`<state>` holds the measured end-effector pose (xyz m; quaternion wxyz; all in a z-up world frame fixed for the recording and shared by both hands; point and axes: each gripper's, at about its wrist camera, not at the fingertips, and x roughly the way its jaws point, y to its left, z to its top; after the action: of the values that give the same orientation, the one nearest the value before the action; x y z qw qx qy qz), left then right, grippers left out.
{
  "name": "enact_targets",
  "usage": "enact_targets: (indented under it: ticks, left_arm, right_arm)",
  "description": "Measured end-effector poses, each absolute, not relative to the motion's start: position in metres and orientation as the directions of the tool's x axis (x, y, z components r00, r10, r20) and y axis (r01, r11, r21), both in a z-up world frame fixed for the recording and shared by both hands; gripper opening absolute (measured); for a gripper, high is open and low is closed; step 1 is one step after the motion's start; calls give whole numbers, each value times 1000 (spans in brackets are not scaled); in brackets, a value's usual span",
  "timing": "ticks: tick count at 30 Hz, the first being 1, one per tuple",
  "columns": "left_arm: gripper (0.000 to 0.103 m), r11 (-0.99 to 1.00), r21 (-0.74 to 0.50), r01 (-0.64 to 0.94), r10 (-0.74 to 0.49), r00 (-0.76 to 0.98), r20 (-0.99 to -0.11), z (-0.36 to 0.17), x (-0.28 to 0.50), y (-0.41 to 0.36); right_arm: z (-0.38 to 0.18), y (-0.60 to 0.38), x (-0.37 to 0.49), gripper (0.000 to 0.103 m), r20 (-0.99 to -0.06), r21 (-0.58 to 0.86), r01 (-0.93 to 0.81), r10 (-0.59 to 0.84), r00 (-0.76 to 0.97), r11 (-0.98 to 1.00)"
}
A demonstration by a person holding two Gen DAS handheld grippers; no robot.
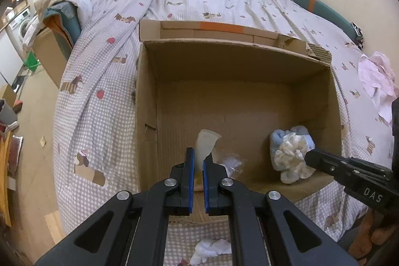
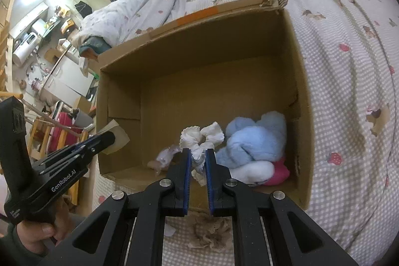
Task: Organize soft objects
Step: 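Carry the white tissue into the box with the right tool while the left tool follows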
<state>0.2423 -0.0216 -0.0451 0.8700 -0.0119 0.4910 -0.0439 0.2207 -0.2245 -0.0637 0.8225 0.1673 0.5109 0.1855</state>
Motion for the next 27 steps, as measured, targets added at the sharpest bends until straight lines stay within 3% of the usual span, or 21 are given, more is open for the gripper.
enact_targets:
  ticks: [19,27]
  left_arm:
    - [6,993,-61,96,-101,501,-859,-49,242,-31]
    - [13,990,-61,123,-113,475,-873,-54,241,-39]
  right_arm:
    - [-80,-212,227,13,-815,440,-127,455,358,889]
    - [-80,-212,227,13,-809,449,-126,462,362,885]
